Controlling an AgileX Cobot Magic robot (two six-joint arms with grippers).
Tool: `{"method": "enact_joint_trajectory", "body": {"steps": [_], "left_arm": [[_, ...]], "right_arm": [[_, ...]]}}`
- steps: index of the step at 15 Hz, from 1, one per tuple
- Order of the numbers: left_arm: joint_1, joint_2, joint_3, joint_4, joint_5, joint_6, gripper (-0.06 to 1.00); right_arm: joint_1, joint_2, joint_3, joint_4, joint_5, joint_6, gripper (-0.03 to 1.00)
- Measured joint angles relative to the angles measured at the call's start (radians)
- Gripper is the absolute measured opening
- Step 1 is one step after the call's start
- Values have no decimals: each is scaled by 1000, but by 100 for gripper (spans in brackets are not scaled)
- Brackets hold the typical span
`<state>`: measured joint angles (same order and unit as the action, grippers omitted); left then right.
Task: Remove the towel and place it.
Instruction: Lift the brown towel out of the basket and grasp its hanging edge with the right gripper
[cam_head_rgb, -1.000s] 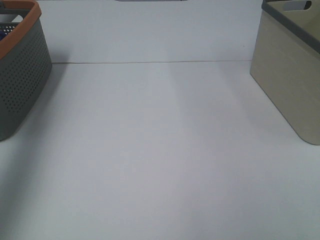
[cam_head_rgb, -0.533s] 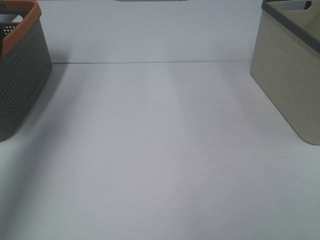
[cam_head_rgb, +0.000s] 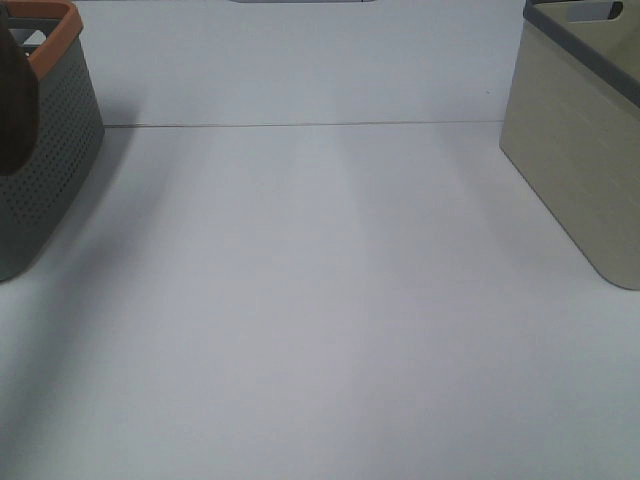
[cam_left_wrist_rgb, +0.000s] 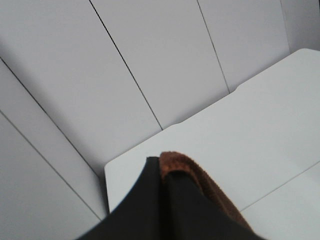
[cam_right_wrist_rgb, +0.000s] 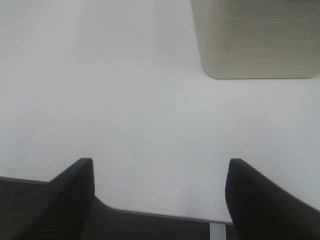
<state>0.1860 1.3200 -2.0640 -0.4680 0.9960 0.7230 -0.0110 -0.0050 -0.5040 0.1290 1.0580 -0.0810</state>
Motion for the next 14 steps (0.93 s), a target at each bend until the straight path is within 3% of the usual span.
{"method": "enact_joint_trajectory", "body": {"steps": [1, 2, 4, 6, 7, 8, 9, 12, 14], "left_arm": [[-22, 11, 5, 0, -4, -35, 0], [-71, 32, 17, 0, -3, -66, 0], [-166, 66, 34, 29, -3, -69, 0], [-285, 108, 46, 134, -6, -79, 0], [-312, 121, 47, 164, -7, -92, 0], [-379, 150, 47, 250, -9, -128, 0], [-506, 211, 48, 452, -9, -228, 0], [-647, 301, 48, 687, -6, -377, 0], [-742, 363, 48, 779, 17, -463, 0]], "right_arm": [[0, 1, 0, 34, -8, -25, 64], [0, 44, -2, 161, -15, -125, 64], [0, 96, -3, 278, -47, -227, 64], [0, 183, -3, 453, -120, -365, 64], [0, 206, -3, 485, -135, -393, 64], [0, 245, -7, 553, -163, -452, 64], [0, 324, -9, 685, -212, -522, 64], [0, 413, -9, 745, -288, -547, 64], [0, 495, -9, 775, -340, -600, 64]]}}
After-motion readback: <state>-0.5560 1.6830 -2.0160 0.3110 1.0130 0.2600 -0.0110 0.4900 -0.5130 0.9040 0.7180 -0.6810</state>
